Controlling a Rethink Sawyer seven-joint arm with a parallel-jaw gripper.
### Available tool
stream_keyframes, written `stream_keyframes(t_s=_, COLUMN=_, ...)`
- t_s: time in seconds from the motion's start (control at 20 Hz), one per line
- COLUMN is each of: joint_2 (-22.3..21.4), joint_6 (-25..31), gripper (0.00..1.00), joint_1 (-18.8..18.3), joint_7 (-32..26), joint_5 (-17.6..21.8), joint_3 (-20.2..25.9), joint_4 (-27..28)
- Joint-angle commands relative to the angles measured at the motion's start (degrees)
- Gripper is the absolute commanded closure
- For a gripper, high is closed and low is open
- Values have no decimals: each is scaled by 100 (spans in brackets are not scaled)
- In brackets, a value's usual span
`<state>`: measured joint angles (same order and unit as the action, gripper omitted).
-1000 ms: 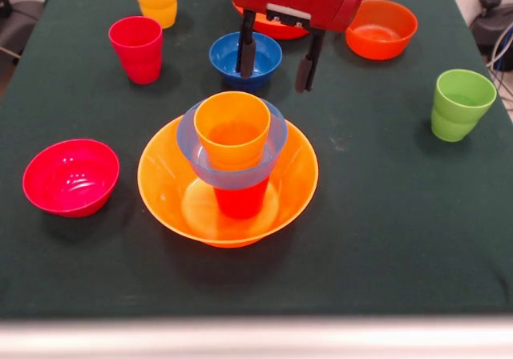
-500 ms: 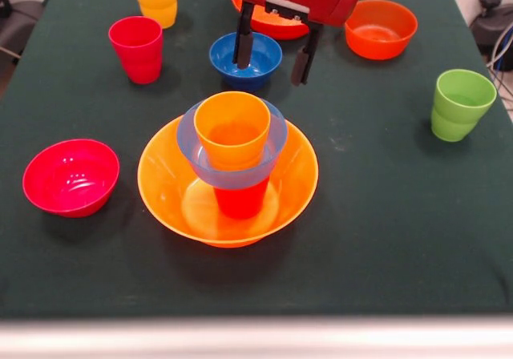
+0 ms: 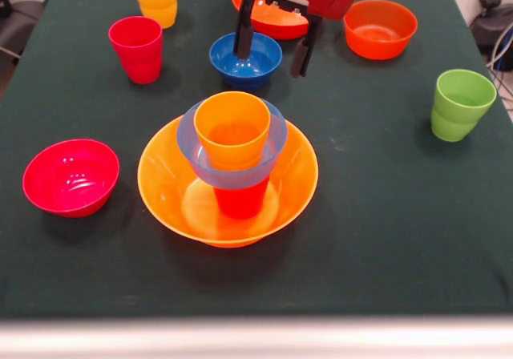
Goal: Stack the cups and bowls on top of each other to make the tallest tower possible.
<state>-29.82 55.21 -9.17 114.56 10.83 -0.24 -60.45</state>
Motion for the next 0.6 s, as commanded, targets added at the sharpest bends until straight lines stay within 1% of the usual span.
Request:
stream_keyframes(t_s=0.05, joint_2=-47, joint_6=391, gripper=0, joint_1=246, joint_7=832, joint_5=-127, joint_3=-26, joint_4=-699)
stream_keyframes(t_s=0.25, joint_2=-28, joint_6=393, gripper=0, joint_1=317, joint_7=860, joint_5=-176, joint_3=-146, joint_4=-711)
stream_keyframes(t_s=0.6, joint_2=7, joint_6=449, gripper=0, joint_1=469, joint_7=999, joint_5=-391, joint_3=-374, joint_4=-790)
